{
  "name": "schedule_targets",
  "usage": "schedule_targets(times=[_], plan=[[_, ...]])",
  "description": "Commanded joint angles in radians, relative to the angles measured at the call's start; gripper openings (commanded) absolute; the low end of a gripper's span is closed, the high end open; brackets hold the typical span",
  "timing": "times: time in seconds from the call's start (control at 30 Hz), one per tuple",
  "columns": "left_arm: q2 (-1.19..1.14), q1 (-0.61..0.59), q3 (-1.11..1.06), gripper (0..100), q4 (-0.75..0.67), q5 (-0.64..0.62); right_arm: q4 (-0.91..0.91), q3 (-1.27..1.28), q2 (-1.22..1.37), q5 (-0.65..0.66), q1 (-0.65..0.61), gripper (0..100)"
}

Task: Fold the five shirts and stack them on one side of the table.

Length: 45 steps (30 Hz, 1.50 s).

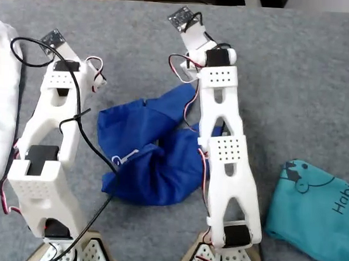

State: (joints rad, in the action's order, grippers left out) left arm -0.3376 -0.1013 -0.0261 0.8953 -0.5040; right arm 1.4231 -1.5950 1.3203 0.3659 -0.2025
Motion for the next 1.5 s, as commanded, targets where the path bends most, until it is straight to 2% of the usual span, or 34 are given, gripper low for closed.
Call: schedule_targets(times=[0.0, 0.1, 0.27, 0.6, 0.73, 1.1, 1.33, 1.47], plan=[[-0.022, 0.009, -0.018, 11, -0.055, -0.009, -0.025, 0.005, -0.027, -0.003, -0.004, 18.4], [-0.036, 0.003, -0.015, 11, -0.054, -0.009, -0.026, 0.016, -0.027, -0.002, -0.021, 15.0], [-0.038, -0.002, -0.015, 11, -0.055, -0.009, -0.026, 0.071, -0.021, 0.023, -0.045, 14.8], [-0.042, 0.000, -0.015, 11, -0.058, -0.009, -0.040, 0.186, -0.053, -0.041, -0.053, 14.8], [-0.042, 0.000, -0.015, 11, -0.058, -0.009, -0.038, 0.194, -0.053, -0.106, -0.047, 14.8], [-0.042, 0.003, -0.015, 11, -0.058, -0.009, 0.063, 0.183, -0.054, -0.109, -0.054, 14.6], [-0.044, 0.005, -0.015, 11, -0.055, -0.009, 0.068, 0.168, -0.053, -0.109, -0.058, 14.3], [-0.044, 0.005, -0.015, 11, -0.055, -0.009, 0.083, 0.166, -0.053, -0.109, -0.058, 9.3]])
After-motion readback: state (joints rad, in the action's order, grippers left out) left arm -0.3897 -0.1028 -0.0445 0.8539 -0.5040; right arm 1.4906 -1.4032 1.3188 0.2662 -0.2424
